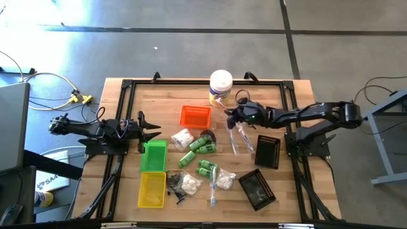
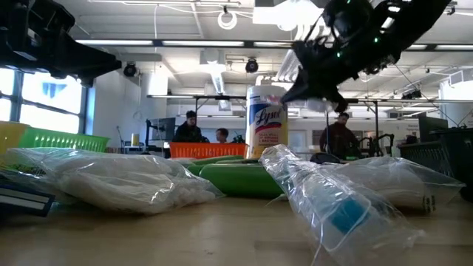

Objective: Pick & Place Travel size toiletries
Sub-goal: Put the red toothbrush into the orange bin

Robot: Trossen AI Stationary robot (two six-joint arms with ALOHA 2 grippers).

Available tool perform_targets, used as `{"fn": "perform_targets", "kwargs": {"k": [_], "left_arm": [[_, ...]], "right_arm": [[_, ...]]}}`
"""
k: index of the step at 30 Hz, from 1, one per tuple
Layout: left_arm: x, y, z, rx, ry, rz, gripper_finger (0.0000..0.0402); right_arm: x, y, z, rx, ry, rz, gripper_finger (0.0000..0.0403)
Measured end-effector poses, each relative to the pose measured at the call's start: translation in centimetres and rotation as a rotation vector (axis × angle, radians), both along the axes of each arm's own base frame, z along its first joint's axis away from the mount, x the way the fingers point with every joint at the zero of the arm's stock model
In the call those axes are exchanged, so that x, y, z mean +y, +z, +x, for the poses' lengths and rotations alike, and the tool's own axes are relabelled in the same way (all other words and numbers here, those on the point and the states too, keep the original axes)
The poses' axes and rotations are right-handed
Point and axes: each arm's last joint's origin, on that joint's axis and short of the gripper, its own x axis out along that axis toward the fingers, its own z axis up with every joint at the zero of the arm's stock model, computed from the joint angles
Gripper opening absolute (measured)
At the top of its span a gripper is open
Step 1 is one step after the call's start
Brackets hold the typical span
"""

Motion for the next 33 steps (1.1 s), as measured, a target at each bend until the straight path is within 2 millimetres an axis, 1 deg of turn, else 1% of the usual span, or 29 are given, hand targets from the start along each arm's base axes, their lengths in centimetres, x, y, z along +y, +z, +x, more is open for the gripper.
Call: {"fn": "perform_targets", "kwargs": {"k": [3, 6, 15, 28, 30, 33], "left_arm": [[0.0, 0.0, 0.0, 0.0, 0.0, 0.0, 0.0113], [0.0, 0.0, 0.0, 0.0, 0.0, 0.0, 0.0113], [0.0, 0.0, 0.0, 0.0, 0.0, 0.0, 0.0113], [0.0, 0.3, 0.0, -0.03, 0.004, 0.01, 0.0114], [0.0, 0.3, 0.0, -0.031, 0.005, 0.01, 0.0121], [0.0, 0.3, 0.0, -0.038, 0.005, -0.001, 0.0142]], "right_arm": [[0.2, 1.5, -0.4, -0.057, 0.059, -0.047, 0.002], [0.5, 2.6, -0.9, -0.093, 0.098, -0.087, 0.0019], [1.0, 4.3, -1.6, -0.174, 0.206, -0.106, 0.002], [2.1, 4.5, -1.5, -0.17, 0.277, -0.144, 0.002], [2.2, 4.6, -1.5, -0.182, 0.289, -0.148, 0.002], [2.3, 4.7, -1.5, -0.185, 0.293, -0.149, 0.002]]}}
